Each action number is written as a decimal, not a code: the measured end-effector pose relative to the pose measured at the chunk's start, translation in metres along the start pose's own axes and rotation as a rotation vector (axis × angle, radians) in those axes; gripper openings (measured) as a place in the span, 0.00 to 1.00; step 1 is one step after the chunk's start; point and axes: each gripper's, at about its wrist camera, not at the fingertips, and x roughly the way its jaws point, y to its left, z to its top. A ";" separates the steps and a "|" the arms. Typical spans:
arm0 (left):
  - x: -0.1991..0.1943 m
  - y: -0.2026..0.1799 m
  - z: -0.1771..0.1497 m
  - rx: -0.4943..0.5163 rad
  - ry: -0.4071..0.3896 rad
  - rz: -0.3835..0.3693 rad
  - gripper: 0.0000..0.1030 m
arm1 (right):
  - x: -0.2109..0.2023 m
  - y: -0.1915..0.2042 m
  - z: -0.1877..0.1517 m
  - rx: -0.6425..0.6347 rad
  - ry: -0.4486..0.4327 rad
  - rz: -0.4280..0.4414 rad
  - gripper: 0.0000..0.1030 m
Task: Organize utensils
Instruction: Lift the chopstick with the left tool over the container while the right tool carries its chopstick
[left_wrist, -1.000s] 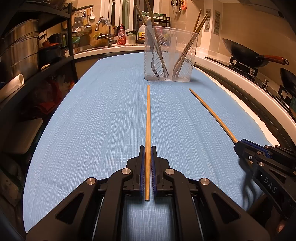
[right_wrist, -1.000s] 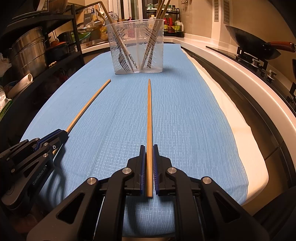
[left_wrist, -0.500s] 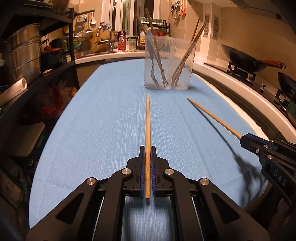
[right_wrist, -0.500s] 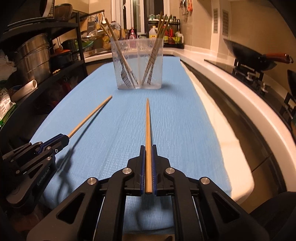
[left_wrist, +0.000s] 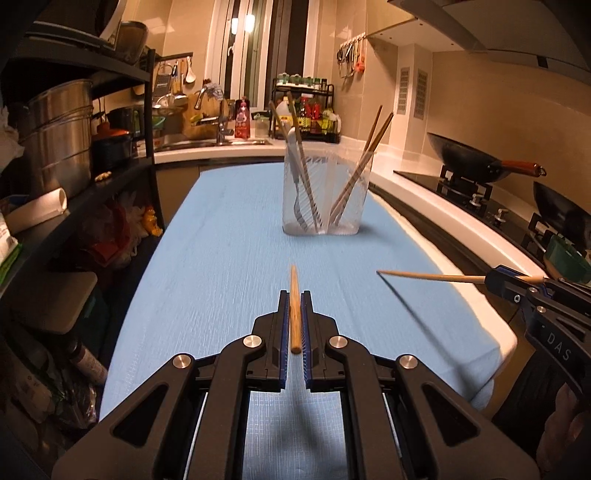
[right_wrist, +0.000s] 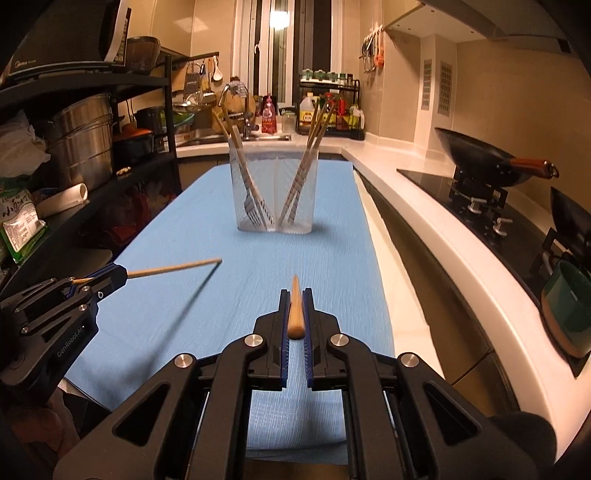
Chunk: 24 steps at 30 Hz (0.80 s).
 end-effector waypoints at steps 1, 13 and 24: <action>-0.002 -0.001 0.002 0.002 -0.007 -0.002 0.06 | -0.004 0.000 0.004 -0.003 -0.011 0.002 0.06; -0.018 0.008 0.068 -0.013 -0.077 -0.040 0.06 | -0.025 0.000 0.066 -0.024 -0.095 0.052 0.06; 0.021 0.022 0.156 -0.033 0.023 -0.123 0.06 | 0.002 -0.003 0.158 -0.027 -0.135 0.133 0.06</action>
